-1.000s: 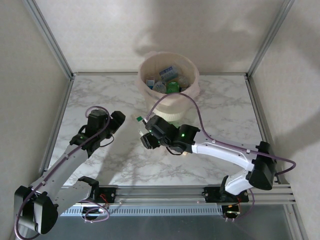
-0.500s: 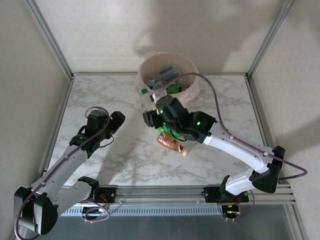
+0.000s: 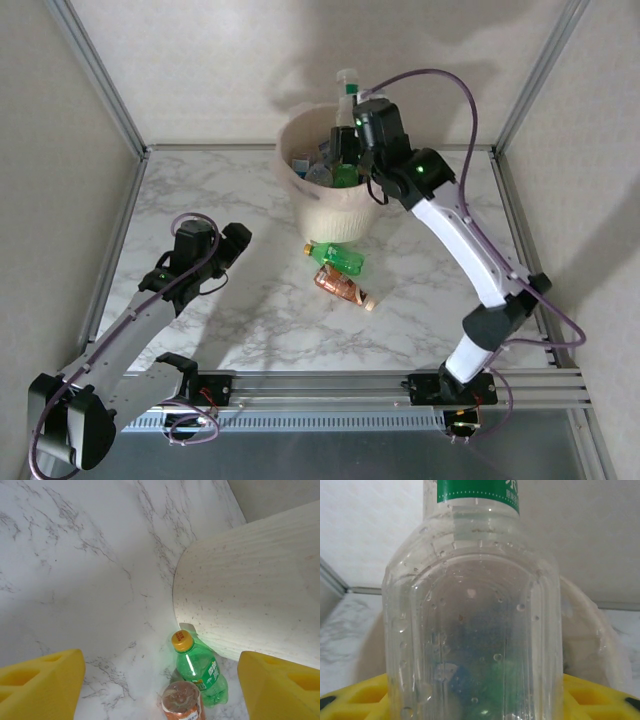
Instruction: Put the plastic bottles in the bin
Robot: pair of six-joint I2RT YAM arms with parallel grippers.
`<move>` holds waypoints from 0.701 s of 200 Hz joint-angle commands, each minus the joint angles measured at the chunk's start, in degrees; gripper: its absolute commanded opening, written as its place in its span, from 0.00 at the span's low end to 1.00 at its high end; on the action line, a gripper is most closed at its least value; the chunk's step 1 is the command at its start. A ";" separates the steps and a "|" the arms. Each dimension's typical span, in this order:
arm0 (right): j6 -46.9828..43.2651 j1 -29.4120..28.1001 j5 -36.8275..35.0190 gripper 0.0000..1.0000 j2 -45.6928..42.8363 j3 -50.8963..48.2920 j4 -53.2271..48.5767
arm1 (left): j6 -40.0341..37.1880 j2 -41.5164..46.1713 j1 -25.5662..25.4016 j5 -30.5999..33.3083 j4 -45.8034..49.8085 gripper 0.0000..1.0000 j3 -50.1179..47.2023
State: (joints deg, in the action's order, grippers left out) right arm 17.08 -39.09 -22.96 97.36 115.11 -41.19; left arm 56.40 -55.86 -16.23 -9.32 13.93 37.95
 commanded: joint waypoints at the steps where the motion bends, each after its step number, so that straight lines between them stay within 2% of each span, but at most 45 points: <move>1: -0.69 1.36 -1.82 0.52 3.04 3.30 -5.57 | 0.07 1.36 0.50 -0.43 -0.68 0.80 -0.16; 58: 1.94 2.25 -5.78 0.55 3.33 1.00 -8.19 | -0.08 1.01 0.51 -0.28 -1.05 0.80 -0.52; 99: 3.65 2.78 -5.02 0.72 2.36 -0.65 -8.34 | -0.06 0.83 0.57 -0.43 -1.36 0.80 -0.52; 140: 4.35 2.71 -3.81 0.76 0.10 -0.12 -8.44 | 0.03 0.98 0.53 -0.36 -1.14 0.80 -0.61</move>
State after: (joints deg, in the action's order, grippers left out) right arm 20.34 -36.51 -26.98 101.51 114.85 -49.19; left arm 56.40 -55.27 -16.23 -9.32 13.47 37.74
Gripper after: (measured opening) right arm 0.753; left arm 0.802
